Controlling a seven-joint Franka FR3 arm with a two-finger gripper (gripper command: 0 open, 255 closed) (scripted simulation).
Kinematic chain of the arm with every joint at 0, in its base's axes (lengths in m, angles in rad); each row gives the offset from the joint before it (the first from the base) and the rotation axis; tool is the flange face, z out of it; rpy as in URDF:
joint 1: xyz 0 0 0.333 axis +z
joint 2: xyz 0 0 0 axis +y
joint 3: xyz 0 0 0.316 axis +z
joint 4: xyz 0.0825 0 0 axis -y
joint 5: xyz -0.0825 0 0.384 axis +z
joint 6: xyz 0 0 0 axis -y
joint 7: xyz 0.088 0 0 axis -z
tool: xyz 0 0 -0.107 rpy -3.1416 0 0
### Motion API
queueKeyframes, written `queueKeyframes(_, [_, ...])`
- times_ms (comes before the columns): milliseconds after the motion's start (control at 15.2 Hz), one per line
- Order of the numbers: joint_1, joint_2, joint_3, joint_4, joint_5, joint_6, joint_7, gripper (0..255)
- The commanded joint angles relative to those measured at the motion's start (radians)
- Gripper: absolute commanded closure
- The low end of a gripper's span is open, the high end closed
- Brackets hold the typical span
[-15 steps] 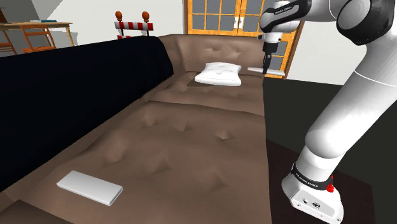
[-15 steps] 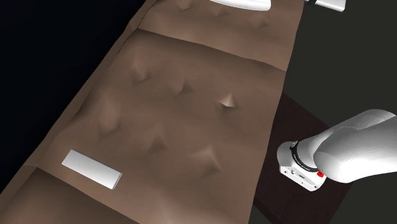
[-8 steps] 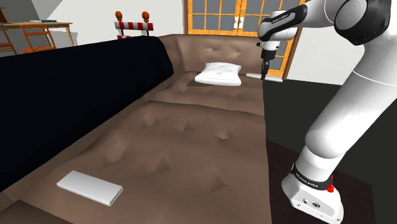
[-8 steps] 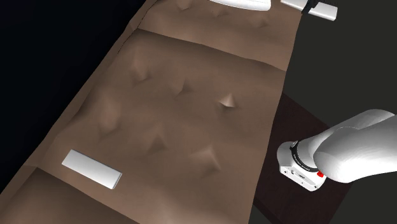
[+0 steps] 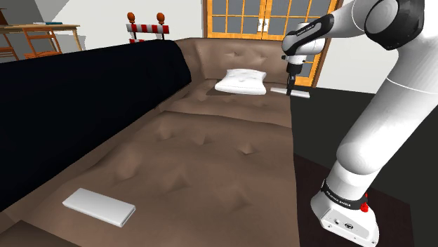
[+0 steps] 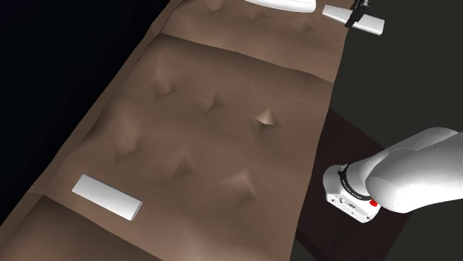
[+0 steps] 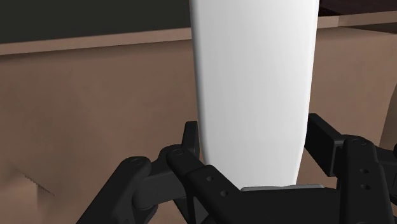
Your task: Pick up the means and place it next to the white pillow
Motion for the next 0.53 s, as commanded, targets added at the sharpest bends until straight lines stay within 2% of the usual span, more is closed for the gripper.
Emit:
queueKeyframes(0, [0.0,0.009,-0.001,-0.019,0.005,0.027,-0.002,255])
queueKeyframes(462, [-0.001,0.051,-0.008,-0.076,0.028,0.121,-0.02,255])
